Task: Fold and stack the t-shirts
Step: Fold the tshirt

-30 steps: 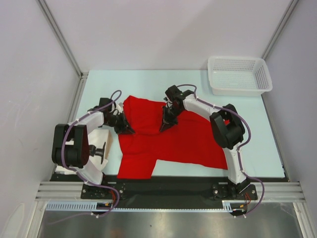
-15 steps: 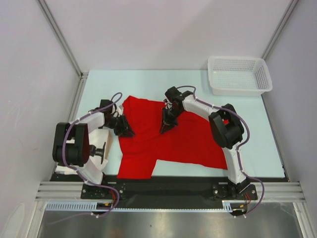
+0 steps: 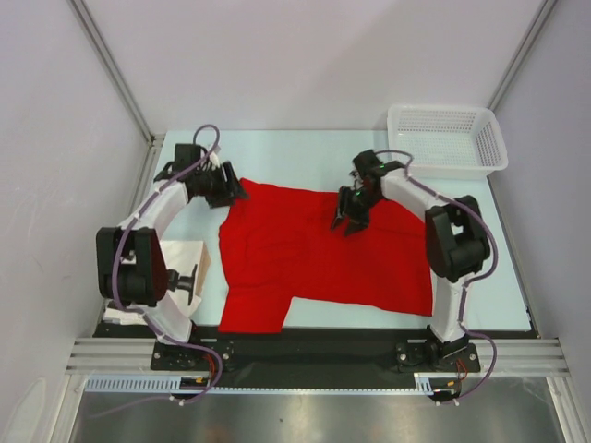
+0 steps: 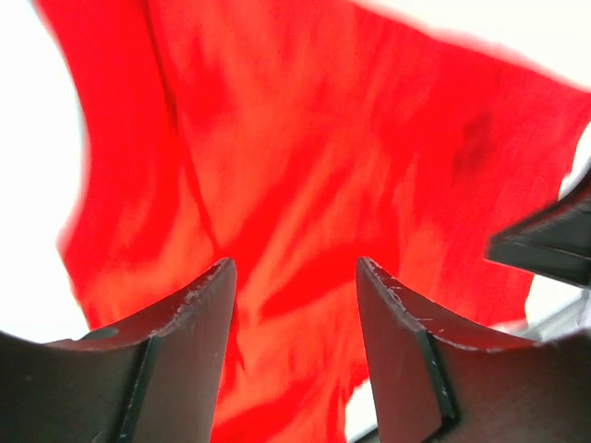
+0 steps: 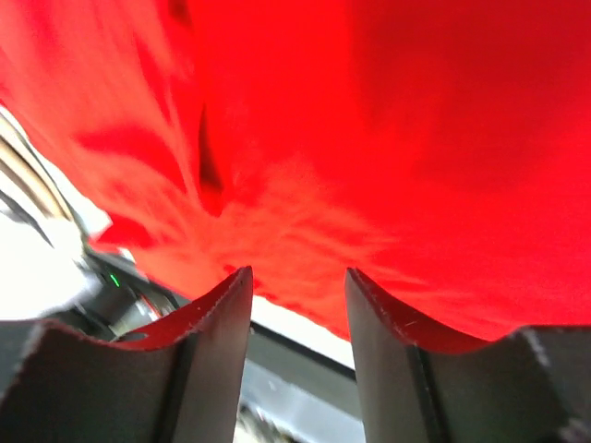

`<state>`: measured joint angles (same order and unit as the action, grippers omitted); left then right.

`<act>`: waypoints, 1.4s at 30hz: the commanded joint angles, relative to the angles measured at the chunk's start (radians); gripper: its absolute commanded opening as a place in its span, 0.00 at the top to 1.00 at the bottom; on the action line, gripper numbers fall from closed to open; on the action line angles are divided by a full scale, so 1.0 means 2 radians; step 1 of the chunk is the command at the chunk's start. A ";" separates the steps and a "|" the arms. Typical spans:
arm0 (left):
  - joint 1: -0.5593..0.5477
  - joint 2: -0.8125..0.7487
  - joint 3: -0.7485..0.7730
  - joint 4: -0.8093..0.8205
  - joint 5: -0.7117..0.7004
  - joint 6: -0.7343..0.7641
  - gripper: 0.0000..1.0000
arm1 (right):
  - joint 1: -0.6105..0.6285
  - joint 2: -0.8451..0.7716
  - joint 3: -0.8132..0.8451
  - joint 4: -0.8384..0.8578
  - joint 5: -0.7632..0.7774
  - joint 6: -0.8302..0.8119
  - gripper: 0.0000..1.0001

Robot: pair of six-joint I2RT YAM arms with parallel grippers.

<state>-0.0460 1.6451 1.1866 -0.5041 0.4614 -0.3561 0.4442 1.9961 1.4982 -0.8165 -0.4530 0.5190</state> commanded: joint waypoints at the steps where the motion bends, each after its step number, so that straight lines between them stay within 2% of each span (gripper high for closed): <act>1: 0.008 0.056 0.101 0.062 -0.020 0.022 0.39 | -0.063 -0.046 0.013 0.013 0.057 0.000 0.49; 5: 0.013 0.173 0.206 0.050 -0.043 0.017 0.42 | -0.139 -0.070 0.005 0.036 0.088 0.012 0.46; 7: 0.015 0.193 0.220 0.078 -0.031 -0.004 0.48 | -0.157 -0.081 0.002 0.044 0.102 0.016 0.46; 8: 0.018 0.210 0.217 0.122 -0.021 -0.017 0.58 | -0.169 -0.085 0.001 0.053 0.107 0.018 0.46; 9: 0.020 0.220 0.217 0.140 -0.008 -0.049 0.64 | -0.176 -0.090 -0.001 0.059 0.111 0.021 0.47; 11: 0.021 0.240 0.224 0.168 0.015 -0.077 0.68 | -0.188 -0.095 -0.011 0.069 0.121 0.027 0.48; 13: 0.021 0.263 0.236 0.174 0.022 -0.105 0.63 | -0.206 -0.097 -0.022 0.078 0.129 0.030 0.48; 14: 0.021 0.268 0.235 0.194 0.038 -0.114 0.53 | -0.211 -0.097 -0.033 0.086 0.131 0.027 0.48; 17: 0.018 0.282 0.242 0.182 0.030 -0.126 0.49 | -0.228 -0.084 -0.040 0.092 0.138 0.015 0.48; 19: 0.017 0.274 0.244 0.162 0.002 -0.113 0.48 | -0.243 -0.075 -0.037 0.090 0.151 0.009 0.48; 21: 0.010 0.253 0.224 0.178 -0.040 -0.085 0.43 | -0.250 -0.069 -0.037 0.091 0.163 0.000 0.46; 24: 0.005 0.224 0.195 0.186 -0.073 -0.049 0.41 | -0.267 -0.062 -0.037 0.092 0.166 -0.009 0.45; 30: 0.002 0.210 0.211 0.152 -0.107 0.037 0.37 | -0.293 -0.052 -0.027 0.087 0.175 -0.032 0.38; 31: 0.002 0.217 0.236 0.140 -0.104 0.046 0.36 | -0.295 -0.047 -0.020 0.085 0.178 -0.036 0.37; 35: 0.002 0.286 0.345 0.005 -0.080 0.089 0.35 | -0.302 -0.032 -0.011 0.084 0.178 -0.057 0.30; 42: 0.002 0.349 0.413 -0.062 -0.060 0.104 0.34 | -0.304 -0.005 0.000 0.113 0.144 -0.077 0.30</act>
<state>-0.0372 2.2883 1.9442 -0.4995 0.3092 -0.2008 -0.1612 1.9675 1.4502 -0.6361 -0.1329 0.4034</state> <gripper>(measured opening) 0.661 0.707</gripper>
